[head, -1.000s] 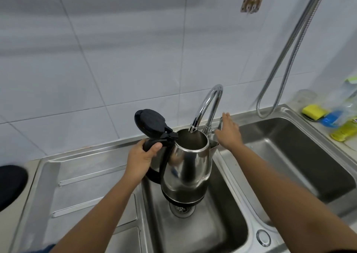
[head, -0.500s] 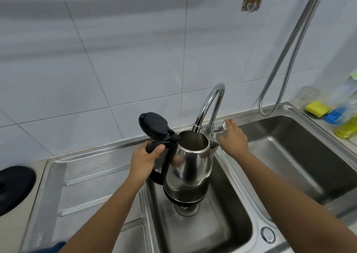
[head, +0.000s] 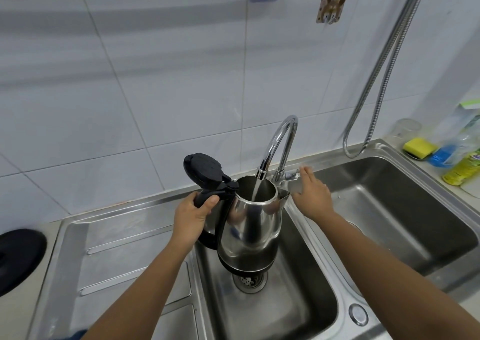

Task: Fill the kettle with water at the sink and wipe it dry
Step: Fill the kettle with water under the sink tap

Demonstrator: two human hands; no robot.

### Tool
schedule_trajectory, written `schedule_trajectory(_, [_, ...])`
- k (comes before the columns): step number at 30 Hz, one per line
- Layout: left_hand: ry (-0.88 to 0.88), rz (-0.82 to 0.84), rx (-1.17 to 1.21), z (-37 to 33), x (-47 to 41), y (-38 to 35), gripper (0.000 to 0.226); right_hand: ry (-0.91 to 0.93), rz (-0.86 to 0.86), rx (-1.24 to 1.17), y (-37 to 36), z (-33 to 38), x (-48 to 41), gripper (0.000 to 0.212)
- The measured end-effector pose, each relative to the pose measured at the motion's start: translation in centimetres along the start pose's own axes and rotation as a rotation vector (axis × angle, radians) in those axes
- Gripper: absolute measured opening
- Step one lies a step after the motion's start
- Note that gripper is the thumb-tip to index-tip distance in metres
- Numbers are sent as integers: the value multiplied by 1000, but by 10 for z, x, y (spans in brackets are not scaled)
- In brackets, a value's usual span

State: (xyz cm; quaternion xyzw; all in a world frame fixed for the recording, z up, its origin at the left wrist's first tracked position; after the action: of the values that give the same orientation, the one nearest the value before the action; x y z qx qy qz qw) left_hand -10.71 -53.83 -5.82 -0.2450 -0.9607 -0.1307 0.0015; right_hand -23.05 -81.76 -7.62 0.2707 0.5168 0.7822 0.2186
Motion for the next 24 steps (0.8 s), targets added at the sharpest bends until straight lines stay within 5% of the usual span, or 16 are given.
schedule_trajectory(5, [-2, -10, -1, 5, 0, 1, 12, 19, -39, -105, -2, 2, 11, 75])
schedule_trajectory(12, [9, -45, 6, 8, 0, 4, 15, -83, -126, -1054, -13, 30, 75, 56])
schedule_trajectory(15, [6, -58, 1, 6, 3, 5, 14, -4, -35, -1193, -26, 50, 105, 58])
schedule_trajectory(20, [-11, -60, -15, 2, 7, 5, 19, 72, 133, -1127, -61, 56, 105, 118])
schedule_trajectory(24, [-15, -54, -29, -1, 10, 5, 20, 56, 192, -1134, -73, 57, 100, 141])
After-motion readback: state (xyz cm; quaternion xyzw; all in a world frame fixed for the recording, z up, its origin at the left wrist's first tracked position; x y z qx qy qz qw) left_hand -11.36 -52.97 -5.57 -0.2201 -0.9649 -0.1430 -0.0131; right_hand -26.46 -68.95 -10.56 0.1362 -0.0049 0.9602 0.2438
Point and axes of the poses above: each hand's wrist, its own x-axis away from the middle knuckle, its own y-axis out of the back of the hand, z = x × y, the point moved 4 cm from there along -x, towards the middle knuckle, and after that the axes turned 6 degrees about z, right-handed, at the moved point
